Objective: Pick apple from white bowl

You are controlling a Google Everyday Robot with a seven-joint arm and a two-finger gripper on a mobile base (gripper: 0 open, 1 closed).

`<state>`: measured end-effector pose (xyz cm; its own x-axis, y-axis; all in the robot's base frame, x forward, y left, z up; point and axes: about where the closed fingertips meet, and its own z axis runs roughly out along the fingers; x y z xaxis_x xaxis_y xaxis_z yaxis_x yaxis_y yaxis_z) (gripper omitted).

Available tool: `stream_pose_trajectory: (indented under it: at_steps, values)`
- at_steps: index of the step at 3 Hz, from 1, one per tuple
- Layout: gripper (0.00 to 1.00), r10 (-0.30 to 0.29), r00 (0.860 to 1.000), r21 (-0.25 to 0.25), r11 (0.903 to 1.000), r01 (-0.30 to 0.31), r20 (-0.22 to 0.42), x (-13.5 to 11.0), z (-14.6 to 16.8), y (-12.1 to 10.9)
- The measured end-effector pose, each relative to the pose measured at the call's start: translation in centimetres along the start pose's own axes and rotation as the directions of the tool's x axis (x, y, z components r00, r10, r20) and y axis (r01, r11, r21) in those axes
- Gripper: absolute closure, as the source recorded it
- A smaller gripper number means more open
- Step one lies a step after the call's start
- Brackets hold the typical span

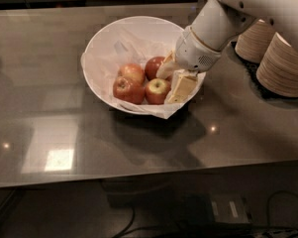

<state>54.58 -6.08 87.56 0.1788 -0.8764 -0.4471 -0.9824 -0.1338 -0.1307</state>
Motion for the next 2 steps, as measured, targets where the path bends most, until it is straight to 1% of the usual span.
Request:
stream_pose_trajectory:
  at_steps: [1,2]
  values:
    - [0.43,0.0,1.0,-0.002,1.0,0.0,-0.001,-0.13,-0.23,-0.05]
    - [0.43,-0.001,1.0,-0.018,0.9998,0.0,-0.006,-0.22,0.12,-0.17]
